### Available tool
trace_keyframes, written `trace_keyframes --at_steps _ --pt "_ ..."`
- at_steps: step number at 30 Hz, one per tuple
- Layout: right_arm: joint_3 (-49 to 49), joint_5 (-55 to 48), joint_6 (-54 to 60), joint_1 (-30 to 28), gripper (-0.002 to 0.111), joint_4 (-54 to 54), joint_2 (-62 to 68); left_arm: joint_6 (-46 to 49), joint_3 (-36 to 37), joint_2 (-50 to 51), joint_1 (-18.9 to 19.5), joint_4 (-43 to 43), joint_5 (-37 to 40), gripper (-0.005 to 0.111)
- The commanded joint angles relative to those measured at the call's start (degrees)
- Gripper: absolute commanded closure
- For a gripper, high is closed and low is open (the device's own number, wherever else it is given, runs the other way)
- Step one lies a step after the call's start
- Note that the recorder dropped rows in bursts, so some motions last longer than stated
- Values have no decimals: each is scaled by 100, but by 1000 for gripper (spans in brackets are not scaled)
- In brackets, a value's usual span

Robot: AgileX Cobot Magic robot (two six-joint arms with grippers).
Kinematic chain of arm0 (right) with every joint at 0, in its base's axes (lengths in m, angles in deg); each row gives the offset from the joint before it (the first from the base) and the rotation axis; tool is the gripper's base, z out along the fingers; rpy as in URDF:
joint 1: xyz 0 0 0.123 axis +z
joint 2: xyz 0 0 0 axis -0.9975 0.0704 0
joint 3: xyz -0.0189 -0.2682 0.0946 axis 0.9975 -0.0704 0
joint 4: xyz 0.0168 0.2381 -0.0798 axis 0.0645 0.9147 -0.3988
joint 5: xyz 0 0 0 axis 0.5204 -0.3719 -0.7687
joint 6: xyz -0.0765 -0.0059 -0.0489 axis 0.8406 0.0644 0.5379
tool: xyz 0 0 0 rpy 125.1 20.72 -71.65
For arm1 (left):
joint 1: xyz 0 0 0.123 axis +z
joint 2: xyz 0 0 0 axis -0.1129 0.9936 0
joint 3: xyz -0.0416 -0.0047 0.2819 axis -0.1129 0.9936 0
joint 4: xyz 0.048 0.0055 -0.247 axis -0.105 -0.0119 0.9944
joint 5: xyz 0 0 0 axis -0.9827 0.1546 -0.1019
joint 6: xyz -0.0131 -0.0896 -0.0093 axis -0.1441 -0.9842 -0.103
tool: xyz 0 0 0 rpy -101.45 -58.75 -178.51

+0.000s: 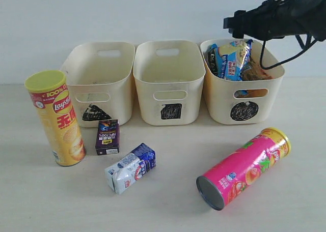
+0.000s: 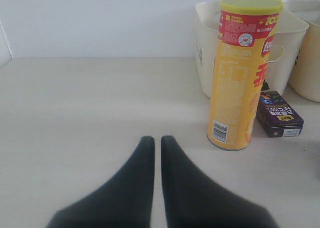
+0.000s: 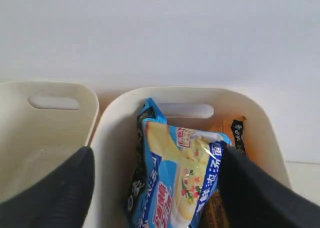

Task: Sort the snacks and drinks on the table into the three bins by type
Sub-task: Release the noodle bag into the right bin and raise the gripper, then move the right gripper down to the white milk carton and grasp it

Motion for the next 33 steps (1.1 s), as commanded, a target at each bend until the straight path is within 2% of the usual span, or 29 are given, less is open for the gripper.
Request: trace_keyframes --at_steps 1,5,13,28,33 --pt "63 -570 89 -25 70 -335 -331 -48 -16 -21 17 14 -41 102" --pt "63 -1202 89 -25 108 -726 -502 -48 -16 -21 17 14 -41 102" --pt "63 -2395 68 -25 108 -1545 -834 -48 -16 -21 17 14 -41 102" --pt "49 -4648 699 -16 108 -1579 -1285 -48 -16 -21 17 14 -41 102" --pt "49 -5631 1333 27 108 -1299 -1285 -48 -16 -21 17 14 -41 102"
